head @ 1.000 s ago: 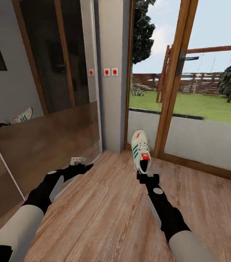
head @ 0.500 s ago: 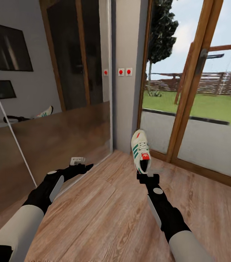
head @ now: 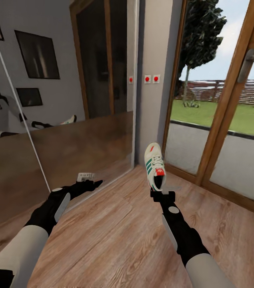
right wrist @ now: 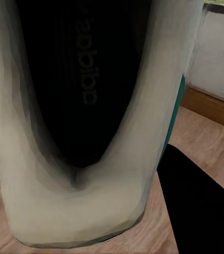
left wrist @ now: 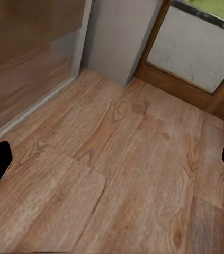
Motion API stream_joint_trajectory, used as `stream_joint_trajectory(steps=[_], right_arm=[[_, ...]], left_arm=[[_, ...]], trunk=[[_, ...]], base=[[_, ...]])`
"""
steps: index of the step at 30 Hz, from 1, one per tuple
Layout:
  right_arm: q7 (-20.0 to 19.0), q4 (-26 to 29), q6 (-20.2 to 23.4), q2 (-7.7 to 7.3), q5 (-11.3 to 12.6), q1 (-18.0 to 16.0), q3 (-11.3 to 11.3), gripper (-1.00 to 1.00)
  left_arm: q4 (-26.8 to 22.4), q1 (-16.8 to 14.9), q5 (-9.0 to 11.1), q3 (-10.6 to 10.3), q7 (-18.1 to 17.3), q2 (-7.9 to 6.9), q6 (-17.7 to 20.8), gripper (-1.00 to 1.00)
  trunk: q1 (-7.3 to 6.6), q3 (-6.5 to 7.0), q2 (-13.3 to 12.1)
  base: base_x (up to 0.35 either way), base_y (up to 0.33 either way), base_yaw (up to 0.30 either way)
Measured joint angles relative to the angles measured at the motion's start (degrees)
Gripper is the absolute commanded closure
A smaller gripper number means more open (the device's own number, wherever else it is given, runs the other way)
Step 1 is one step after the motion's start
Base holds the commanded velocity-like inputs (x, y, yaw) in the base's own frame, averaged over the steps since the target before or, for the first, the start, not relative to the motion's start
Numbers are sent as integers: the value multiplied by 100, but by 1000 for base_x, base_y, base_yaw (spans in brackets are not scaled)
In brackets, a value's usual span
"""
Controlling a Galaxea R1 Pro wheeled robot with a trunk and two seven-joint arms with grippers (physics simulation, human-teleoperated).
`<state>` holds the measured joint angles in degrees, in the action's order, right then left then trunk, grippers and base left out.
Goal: Pick up the two gym shoes and the two sandals from the corridor floor and place them onto the hallstand (shoe rack) in the corridor, making sure they are on the rack and not on the floor. Arrange them so the two gym shoes are next to each other and the two sandals are next to each other.
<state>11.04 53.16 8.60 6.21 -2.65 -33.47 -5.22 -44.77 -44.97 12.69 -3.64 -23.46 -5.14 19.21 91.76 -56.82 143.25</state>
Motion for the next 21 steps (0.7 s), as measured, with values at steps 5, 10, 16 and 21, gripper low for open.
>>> stream_joint_trajectory(steps=[5,10,16,21], right_arm=[[1,0,0,0,1,0,0,100],[0,0,0,1,1,1,0,100],[1,-1,0,2,2,1,0,100],[2,-1,0,1,3,1,0,100]], left_arm=[[0,-1,-1,1,0,0,1,-100],[0,-2,5,1,0,0,1,-100],[0,-1,2,1,0,0,1,-100],[0,-4,1,1,0,0,1,-100]], trunk=[[0,-1,0],[0,-15,0],[0,-45,0],[0,-73,0]], base=[[0,-21,299],[0,-2,296],[0,0,278],[0,0,267]])
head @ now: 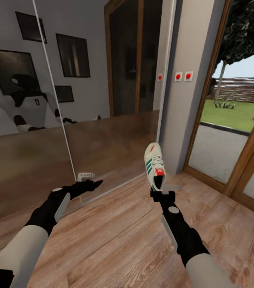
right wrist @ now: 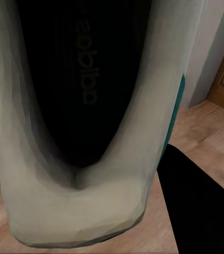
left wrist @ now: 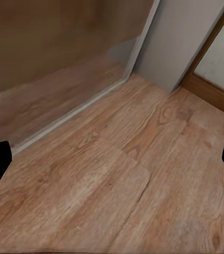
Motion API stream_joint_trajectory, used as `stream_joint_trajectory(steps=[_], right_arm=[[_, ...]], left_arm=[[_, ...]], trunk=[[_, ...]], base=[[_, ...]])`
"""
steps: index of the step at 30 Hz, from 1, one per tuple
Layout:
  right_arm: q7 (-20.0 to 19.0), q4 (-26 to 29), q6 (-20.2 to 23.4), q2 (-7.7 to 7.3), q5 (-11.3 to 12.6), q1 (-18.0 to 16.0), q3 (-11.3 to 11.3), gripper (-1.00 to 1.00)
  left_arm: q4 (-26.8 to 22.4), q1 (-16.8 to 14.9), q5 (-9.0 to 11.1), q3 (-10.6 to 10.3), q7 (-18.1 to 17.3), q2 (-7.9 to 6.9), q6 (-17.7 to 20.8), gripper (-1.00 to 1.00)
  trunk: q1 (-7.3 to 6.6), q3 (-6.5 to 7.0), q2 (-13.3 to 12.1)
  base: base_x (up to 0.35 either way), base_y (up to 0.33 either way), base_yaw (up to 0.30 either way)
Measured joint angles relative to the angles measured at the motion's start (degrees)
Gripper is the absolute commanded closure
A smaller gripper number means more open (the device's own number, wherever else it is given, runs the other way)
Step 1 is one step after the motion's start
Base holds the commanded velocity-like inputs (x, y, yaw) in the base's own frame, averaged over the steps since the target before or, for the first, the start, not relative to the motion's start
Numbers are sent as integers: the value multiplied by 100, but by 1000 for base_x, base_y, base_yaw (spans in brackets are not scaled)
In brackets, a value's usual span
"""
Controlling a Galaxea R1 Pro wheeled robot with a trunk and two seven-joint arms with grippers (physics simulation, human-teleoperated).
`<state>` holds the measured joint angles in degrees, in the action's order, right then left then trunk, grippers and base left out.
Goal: Pick up the two gym shoes and the two sandals from the corridor floor and place them onto the hallstand (shoe rack) in the corridor, making sure they are on the rack and not on the floor. Arrange them so the two gym shoes are next to each other and the two sandals are next to each other.
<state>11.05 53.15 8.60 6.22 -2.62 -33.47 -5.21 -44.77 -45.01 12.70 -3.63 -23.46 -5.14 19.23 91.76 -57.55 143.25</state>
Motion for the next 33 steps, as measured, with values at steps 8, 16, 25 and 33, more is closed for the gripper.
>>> stream_joint_trajectory(steps=[8,16,25,33], right_arm=[[1,0,3,0,1,0,0,100],[0,2,2,-3,-2,0,0,100],[-1,1,0,-4,-3,0,8,100],[-1,1,0,-4,-2,0,8,100]], left_arm=[[0,4,5,0,0,0,-1,-100],[2,4,6,-1,0,0,-5,-100],[0,4,13,6,0,0,0,-100],[0,2,15,9,0,0,0,-100]], trunk=[[0,-46,0],[1,-79,0],[0,-81,0],[0,-81,0]], base=[[-9,-25,264],[-117,-222,149],[-60,-122,116],[-2,-4,286]])
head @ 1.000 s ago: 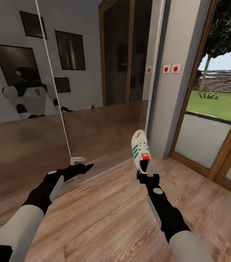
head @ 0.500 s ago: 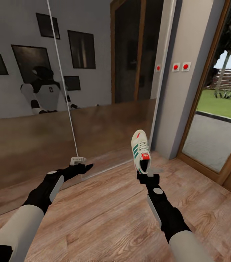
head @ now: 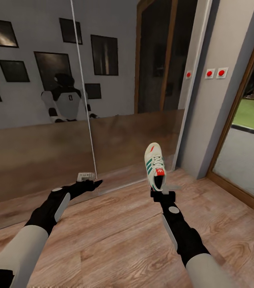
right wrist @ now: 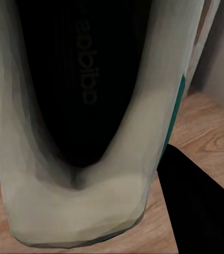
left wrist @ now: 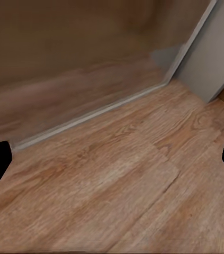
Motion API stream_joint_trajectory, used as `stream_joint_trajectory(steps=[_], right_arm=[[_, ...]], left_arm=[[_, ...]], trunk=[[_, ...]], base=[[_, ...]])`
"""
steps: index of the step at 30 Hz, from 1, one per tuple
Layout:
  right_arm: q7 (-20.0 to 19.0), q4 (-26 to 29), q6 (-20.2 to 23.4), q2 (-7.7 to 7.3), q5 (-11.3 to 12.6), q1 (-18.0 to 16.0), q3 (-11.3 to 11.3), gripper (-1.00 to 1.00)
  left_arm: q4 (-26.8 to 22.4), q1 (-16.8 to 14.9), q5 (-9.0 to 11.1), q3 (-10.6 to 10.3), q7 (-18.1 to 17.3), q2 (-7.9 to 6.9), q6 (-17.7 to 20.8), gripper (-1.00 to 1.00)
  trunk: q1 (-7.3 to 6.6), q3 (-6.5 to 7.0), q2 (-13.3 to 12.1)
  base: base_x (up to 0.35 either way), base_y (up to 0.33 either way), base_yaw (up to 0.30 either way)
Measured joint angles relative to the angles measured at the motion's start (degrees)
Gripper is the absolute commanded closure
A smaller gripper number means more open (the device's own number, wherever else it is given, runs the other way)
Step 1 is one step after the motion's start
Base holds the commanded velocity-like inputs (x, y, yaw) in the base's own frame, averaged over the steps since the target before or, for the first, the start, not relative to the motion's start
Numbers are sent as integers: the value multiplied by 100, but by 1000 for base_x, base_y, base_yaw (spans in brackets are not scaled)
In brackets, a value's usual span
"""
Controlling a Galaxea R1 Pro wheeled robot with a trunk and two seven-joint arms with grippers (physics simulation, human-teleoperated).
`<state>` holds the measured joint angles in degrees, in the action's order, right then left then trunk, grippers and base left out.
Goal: Pick up the two gym shoes and the two sandals from the corridor floor and place them onto the hallstand (shoe rack) in the corridor, making sure they are on the rack and not on the floor. Arrange them so the two gym shoes are next to each other and the two sandals are next to each other.
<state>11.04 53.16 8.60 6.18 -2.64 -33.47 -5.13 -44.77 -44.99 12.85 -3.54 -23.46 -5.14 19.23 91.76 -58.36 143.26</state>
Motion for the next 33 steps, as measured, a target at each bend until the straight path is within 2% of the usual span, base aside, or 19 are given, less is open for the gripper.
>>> stream_joint_trajectory(steps=[33], right_arm=[[-1,0,0,-1,2,0,-4,100]], left_arm=[[0,1,0,0,0,0,0,-100]], trunk=[[0,0,0]], base=[[0,0,296]])
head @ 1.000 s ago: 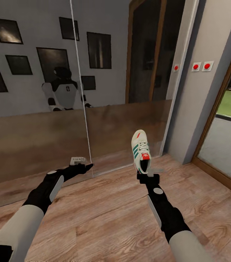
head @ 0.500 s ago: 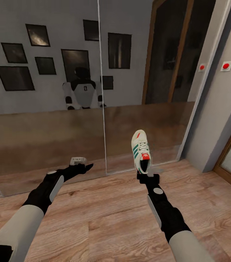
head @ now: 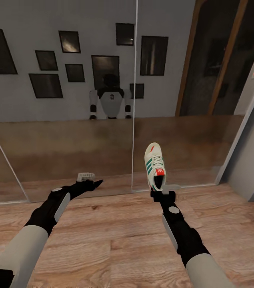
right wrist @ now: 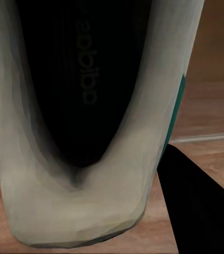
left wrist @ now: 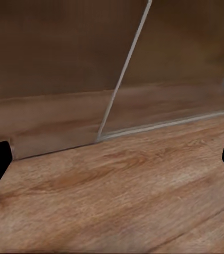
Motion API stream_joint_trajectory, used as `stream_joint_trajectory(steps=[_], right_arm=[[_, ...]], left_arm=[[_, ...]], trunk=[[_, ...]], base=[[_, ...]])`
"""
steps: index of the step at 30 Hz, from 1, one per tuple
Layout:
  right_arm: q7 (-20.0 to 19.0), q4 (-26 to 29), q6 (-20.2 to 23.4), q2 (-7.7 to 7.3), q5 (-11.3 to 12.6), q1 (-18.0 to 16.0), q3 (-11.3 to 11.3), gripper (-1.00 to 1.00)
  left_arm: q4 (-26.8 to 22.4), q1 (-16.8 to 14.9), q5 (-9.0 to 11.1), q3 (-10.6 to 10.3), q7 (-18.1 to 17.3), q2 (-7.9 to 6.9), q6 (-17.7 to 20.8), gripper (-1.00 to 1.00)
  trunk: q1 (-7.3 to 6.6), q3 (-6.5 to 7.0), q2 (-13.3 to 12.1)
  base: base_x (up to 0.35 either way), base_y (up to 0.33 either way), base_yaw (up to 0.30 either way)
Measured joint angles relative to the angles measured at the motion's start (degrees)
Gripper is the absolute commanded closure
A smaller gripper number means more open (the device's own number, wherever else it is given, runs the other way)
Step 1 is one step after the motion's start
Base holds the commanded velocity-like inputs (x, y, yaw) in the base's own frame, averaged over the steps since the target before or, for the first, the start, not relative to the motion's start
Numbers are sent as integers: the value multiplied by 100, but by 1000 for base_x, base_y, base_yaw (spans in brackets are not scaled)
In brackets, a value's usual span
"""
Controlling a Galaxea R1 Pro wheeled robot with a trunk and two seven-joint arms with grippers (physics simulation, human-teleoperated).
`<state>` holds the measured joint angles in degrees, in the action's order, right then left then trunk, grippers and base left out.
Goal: Pick up the two gym shoes and the two sandals from the corridor floor and place them onto the hallstand (shoe rack) in the corridor, making sure they are on the rack and not on the floor. Arrange them so the two gym shoes are next to each other and the two sandals are next to each other.
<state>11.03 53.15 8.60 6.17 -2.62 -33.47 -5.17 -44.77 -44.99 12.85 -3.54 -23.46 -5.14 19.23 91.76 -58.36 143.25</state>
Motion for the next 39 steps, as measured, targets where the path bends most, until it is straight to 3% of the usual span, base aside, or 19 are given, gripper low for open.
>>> stream_joint_trajectory(steps=[39], right_arm=[[1,0,0,0,0,0,3,100]], left_arm=[[0,1,0,0,0,0,0,-100]], trunk=[[0,0,0]], base=[[0,0,296]])
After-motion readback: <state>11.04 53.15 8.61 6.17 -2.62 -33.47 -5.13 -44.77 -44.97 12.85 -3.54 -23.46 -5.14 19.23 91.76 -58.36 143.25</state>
